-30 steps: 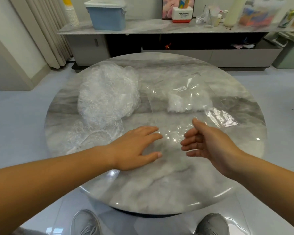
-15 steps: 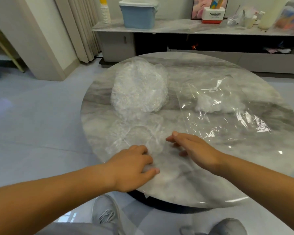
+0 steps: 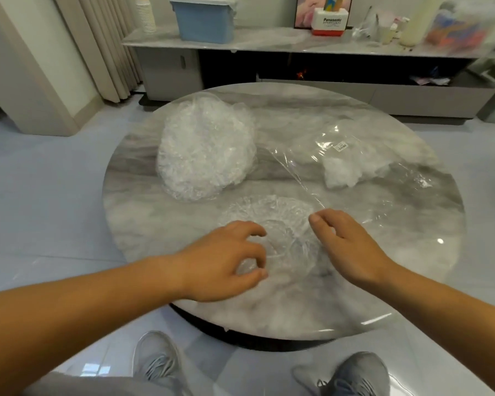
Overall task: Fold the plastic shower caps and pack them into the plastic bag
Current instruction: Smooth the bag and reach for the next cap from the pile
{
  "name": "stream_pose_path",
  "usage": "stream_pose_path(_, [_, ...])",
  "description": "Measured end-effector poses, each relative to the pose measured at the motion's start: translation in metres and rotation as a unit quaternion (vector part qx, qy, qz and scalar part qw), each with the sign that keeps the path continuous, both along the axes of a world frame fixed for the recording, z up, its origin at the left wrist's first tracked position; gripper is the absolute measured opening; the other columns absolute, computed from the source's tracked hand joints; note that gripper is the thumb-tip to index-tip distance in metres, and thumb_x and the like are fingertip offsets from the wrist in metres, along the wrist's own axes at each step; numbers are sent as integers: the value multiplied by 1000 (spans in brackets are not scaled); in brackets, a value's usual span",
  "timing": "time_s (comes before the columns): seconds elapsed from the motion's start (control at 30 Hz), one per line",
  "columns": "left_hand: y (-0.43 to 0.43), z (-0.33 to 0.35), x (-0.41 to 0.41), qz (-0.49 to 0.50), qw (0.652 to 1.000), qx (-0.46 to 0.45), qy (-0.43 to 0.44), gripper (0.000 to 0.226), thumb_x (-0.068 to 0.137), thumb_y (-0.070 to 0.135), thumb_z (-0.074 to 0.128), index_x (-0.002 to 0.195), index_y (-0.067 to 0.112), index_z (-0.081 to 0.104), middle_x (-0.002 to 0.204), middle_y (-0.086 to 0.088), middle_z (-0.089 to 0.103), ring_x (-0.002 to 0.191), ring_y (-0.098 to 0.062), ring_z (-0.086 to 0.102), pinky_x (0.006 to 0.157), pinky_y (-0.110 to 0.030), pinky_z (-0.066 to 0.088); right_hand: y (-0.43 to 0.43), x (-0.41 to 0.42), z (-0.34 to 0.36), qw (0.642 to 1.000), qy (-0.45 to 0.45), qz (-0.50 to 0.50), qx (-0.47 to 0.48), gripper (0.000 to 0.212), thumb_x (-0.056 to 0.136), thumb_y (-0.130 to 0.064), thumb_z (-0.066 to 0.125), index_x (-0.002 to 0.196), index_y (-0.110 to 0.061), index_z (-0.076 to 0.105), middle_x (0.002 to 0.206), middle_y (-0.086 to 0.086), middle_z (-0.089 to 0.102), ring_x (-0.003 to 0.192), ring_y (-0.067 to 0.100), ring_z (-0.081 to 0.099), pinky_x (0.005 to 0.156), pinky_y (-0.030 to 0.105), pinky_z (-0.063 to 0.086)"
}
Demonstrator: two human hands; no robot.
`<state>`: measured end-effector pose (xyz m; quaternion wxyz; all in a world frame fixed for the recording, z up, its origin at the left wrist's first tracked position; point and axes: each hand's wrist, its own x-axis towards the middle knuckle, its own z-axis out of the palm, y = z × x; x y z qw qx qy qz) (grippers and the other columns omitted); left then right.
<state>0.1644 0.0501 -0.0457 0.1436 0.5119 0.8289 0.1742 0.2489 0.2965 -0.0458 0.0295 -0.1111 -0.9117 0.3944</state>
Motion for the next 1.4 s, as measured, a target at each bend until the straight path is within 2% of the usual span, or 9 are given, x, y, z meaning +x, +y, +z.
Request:
stream_pose_path(0.2, [-28,-1,-15,-98,993,-64,-36,40,94,57,49,106,32,77,156,6,37,142,-4,31,114,-24,31,0,9,-6,984,1,171,55,49,94,-65,34,89,-29,69,104,-16,66,109,3,56,99,32,44])
stream_pose_path(0.33, [-23,-10,-10,-137,988,-67,-9,42,97,51,51,126,27,71,154,3,42,138,-6,36,111,-17,30,1,14,-15,961,-6,263,89,53,95,-64,38,93,-25,74,110,-13,69,112,2,56,97,30,47])
stream_pose_path(0.5, [-16,-11,-13,-122,989,-85,13,59,97,55,41,140,20,59,150,6,49,134,-7,44,109,-27,41,0,15,-18,940,-34,309,140,57,96,-67,33,78,-28,70,133,-10,61,123,0,48,103,23,39])
stream_pose_path(0.7, [-12,-10,-19,38,976,47,-207,49,91,49,52,125,19,71,127,14,65,120,0,58,107,-23,42,2,13,-16,938,-32,314,146,77,94,-77,16,102,-28,75,141,-9,57,132,2,42,110,27,35])
stream_pose_path(0.87, [-10,-14,-26,155,939,84,-296,28,92,40,65,118,30,71,115,9,72,107,-5,66,99,-24,49,1,4,-19,956,-15,283,76,90,95,-76,17,103,-3,69,102,9,69,102,20,61,95,34,44])
stream_pose_path(1.0, [-5,-19,-26,179,941,79,-277,38,85,29,80,119,32,63,110,7,67,91,-10,66,83,-18,53,1,-2,-20,985,-38,162,-48,63,93,-68,44,96,-12,72,93,8,70,90,24,64,87,46,52])
stream_pose_path(1.13, [4,-20,-29,219,951,29,-216,23,81,39,82,98,28,71,87,9,69,70,1,63,69,-12,49,-3,-11,-25,992,-51,98,-53,17,91,-42,71,84,-27,74,72,-18,67,67,2,61,70,25,49])
stream_pose_path(1.23, [14,-24,-31,255,945,26,-205,18,85,39,79,85,22,72,75,3,69,57,2,58,59,-18,49,-6,-18,-34,997,-50,50,-17,13,85,-34,79,81,-27,69,67,-16,66,62,1,60,66,23,49])
stream_pose_path(1.4, [21,-22,-33,304,934,9,-188,18,88,30,76,95,18,63,80,2,65,70,-19,66,55,-30,56,-9,-25,-29,995,-67,31,67,20,86,-31,77,96,-27,60,78,-9,67,65,0,60,64,24,47])
